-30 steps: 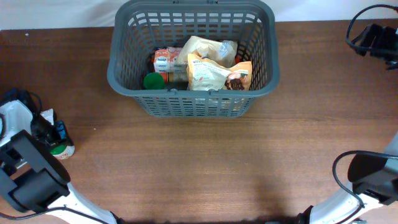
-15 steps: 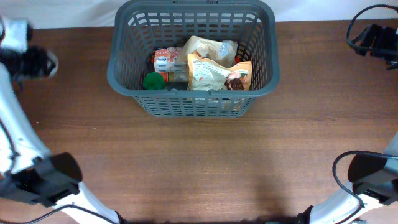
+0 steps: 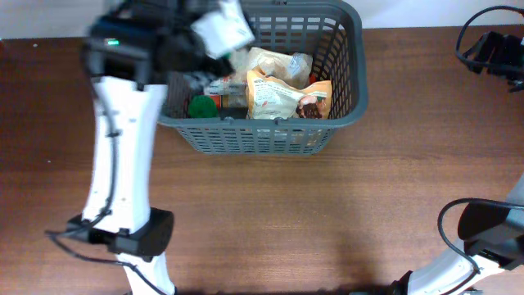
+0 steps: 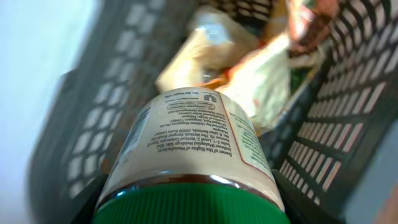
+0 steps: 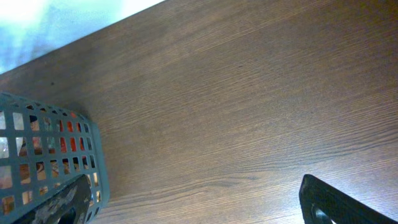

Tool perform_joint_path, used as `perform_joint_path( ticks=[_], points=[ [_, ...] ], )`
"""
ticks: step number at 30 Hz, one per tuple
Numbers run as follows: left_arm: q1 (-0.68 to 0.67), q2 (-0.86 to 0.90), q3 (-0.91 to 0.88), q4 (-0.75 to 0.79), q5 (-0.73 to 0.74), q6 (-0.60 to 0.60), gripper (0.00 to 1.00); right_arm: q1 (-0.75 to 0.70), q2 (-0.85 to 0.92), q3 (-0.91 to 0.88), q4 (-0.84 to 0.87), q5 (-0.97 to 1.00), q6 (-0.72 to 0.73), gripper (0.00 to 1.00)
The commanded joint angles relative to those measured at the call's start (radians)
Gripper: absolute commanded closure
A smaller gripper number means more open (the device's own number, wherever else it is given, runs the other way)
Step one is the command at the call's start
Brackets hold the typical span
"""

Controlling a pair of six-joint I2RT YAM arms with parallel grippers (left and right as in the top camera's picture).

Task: Pack container
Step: 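Place the second jar into the basket and open the left gripper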

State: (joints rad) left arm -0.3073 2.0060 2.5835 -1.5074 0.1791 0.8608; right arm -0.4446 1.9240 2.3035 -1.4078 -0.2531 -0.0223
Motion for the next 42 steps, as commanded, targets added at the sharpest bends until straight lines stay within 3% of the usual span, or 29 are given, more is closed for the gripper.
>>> perform_joint_path(
  ticks=[1, 7, 15, 32, 33, 34, 35, 42],
  points=[
    [-0.027, 0.091, -0.073, 0.006, -0.109, 0.101, 0.98, -0.001, 0.003, -0.003, 0.001, -0.005, 0.009, 0.01],
    [0.002, 0.241, -0.137, 0.049, -0.314, -0.069, 0.98, -0.001, 0.003, -0.003, 0.001, -0.005, 0.009, 0.01],
    [0.013, 0.332, -0.146, 0.026, -0.139, -0.075, 0.98, -0.001, 0.003, -0.003, 0.001, -0.005, 0.009, 0.01],
    [0.008, 0.342, -0.146, -0.080, -0.114, -0.075, 0.98, -0.001, 0.003, -0.003, 0.001, -0.005, 0.009, 0.01],
    [0.008, 0.342, -0.146, -0.080, -0.114, -0.075, 0.88, -0.001, 0.003, -0.003, 0.001, -0.005, 0.009, 0.01],
    [0.008, 0.342, -0.146, -0.080, -0.114, -0.076, 0.60, -0.001, 0.003, -0.003, 0.001, -0.005, 0.009, 0.01],
    [0.008, 0.342, -0.146, -0.079, -0.114, -0.086, 0.01, -0.001, 0.003, -0.003, 0.001, -0.005, 0.009, 0.01],
    [0.008, 0.341, -0.138, -0.032, -0.120, -0.175, 0.01, -0.001, 0.003, -0.003, 0.001, -0.005, 0.009, 0.01]
  ],
)
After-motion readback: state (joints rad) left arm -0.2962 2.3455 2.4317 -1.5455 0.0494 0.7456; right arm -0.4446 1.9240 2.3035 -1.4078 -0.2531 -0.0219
